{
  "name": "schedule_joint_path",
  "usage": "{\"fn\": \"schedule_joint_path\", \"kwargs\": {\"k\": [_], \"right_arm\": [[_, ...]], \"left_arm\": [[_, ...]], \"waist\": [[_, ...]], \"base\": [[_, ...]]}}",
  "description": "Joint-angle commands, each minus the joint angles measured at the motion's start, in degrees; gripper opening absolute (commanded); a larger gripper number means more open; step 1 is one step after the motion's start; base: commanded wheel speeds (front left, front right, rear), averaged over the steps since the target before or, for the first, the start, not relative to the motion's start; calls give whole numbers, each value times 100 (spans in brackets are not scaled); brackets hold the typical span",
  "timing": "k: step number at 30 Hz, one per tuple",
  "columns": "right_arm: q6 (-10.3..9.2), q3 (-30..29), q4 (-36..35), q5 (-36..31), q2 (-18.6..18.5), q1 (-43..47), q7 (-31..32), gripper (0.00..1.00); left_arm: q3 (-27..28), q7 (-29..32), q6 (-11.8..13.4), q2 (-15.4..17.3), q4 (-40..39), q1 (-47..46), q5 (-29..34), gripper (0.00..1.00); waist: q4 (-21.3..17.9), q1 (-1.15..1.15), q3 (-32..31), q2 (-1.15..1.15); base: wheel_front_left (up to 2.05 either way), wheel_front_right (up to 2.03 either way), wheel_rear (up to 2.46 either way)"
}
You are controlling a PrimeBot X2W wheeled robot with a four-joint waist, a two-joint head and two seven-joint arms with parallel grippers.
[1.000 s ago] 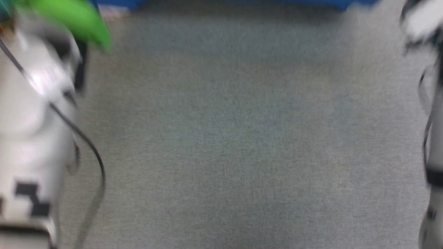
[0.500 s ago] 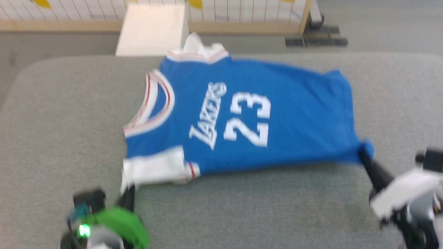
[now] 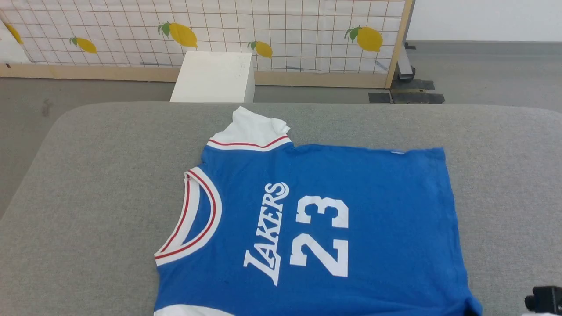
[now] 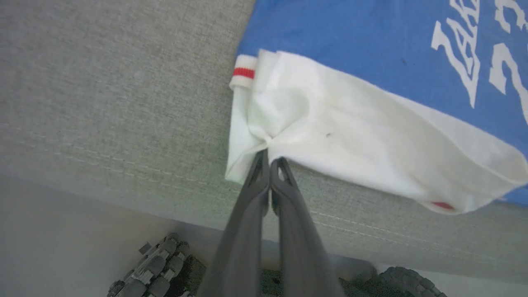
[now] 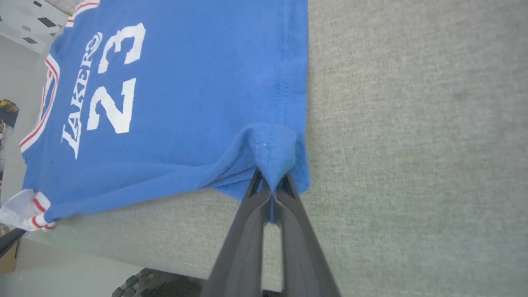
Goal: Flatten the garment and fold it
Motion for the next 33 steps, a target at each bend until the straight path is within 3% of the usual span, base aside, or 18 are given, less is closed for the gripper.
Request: {"fn": "schedule_joint_path", "kwargs": {"k": [1,8,14,24,33], "right_arm": [[-11,-83,-97,-109,25,112,167,0],[-11,-348,-688,-396,240,-151,491,0],[-11,-441,-798,-724,283,-810,885,0],[-11,-388,-369,-1246,499,-1916,1476,0],[-11,-317,226,-1603,679,-2445,1768,0]], "left_arm": [[77,-40,78,64,-94,105,-38,0],[186,-355,96,171,-598,-204,215,0],[25,-262,-70,347,-630,-1261,597,0],[-347,-79,-561,252,314,-2979,895,0],[-405,-221,-808,91,1203,-3362,803,0]], "waist": [[-7,1,13,0],[-111,1,137,0],[-147,1,444,0],[-235,1,1293,0],[-293,1,1561,0]], "base": [[0,0,0],[0,0,0],[0,0,0],[0,0,0],[0,0,0]]}}
